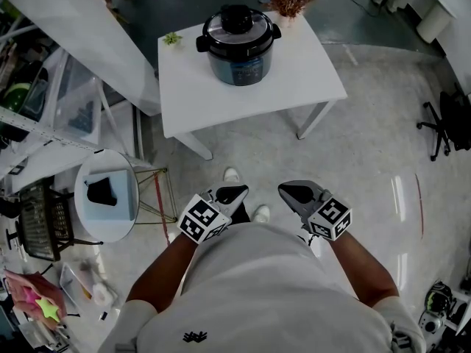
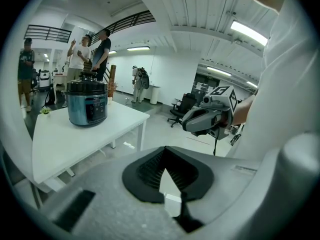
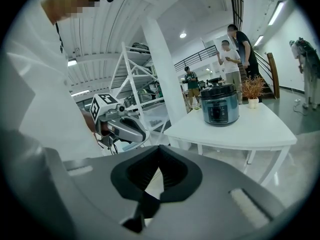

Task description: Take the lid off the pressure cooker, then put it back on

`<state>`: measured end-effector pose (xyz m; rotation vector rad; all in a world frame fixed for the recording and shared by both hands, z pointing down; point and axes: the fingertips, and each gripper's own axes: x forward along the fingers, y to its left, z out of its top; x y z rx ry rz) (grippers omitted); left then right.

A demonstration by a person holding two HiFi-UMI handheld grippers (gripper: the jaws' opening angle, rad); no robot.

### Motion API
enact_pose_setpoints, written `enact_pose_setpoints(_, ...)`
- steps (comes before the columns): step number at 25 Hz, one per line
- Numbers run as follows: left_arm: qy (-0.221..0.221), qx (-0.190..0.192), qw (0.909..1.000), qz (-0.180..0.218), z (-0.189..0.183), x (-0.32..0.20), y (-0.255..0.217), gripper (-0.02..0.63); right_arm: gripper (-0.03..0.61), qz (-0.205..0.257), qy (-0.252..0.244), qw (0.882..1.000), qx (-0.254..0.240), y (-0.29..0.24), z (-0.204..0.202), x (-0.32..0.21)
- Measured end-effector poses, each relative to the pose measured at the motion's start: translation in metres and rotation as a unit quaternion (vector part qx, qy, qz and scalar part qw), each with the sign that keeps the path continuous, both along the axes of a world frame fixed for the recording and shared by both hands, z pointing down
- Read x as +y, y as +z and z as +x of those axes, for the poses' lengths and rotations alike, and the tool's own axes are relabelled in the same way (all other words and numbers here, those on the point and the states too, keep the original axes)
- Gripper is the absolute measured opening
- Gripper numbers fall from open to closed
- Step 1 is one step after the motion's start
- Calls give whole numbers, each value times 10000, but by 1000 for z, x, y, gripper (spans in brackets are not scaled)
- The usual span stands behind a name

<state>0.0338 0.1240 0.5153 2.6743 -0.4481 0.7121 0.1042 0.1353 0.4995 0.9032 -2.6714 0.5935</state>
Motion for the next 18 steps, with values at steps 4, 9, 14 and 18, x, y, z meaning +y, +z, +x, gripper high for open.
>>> enact_pose_setpoints(4, 20, -13, 10000, -28, 1, 1, 2, 6, 12, 3, 4, 10000, 6, 1, 0, 0)
enact_pose_setpoints(9, 38, -44, 10000, -63, 2, 1, 6, 7, 12, -14, 17, 10000, -11, 2, 2, -1)
enact_pose_setpoints(14, 74, -85, 9999, -85, 7, -1, 7, 6, 12, -20, 0, 10000, -24, 4, 5, -1)
enact_pose_setpoints(18, 65, -82, 9999, -99, 12, -4, 7, 7, 12, -27, -2, 10000, -33, 5, 9, -4)
